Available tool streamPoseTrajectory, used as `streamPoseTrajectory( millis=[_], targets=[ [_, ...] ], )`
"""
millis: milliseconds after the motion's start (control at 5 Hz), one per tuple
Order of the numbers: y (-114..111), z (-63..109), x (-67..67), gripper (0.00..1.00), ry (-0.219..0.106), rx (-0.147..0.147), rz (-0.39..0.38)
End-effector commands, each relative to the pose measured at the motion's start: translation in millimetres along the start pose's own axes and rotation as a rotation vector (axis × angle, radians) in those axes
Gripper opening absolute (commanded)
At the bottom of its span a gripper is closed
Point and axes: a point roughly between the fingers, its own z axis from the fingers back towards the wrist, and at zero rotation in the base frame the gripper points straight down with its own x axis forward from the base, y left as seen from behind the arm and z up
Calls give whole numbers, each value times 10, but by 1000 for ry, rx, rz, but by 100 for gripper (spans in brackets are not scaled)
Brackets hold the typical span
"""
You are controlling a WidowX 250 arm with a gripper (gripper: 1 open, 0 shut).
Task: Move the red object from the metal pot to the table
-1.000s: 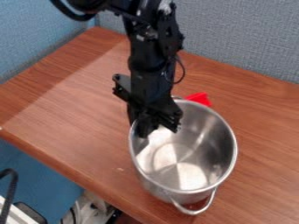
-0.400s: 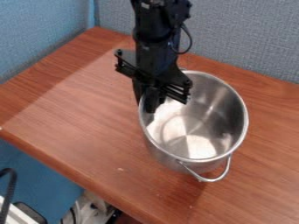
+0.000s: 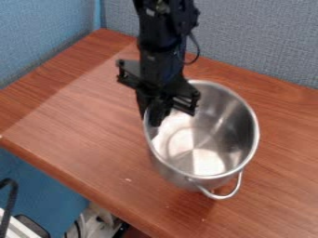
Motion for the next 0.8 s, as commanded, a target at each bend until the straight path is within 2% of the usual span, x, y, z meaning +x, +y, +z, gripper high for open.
streamPoseTrajectory(
  millis=[0, 200, 400, 600],
  targets=[
    [96, -138, -2, 0, 12, 15, 27],
    [62, -33, 102, 0, -23, -4, 43],
    [-4, -7, 78, 0, -14, -1, 52],
    [105, 135, 21, 0, -36, -27, 56]
  ],
)
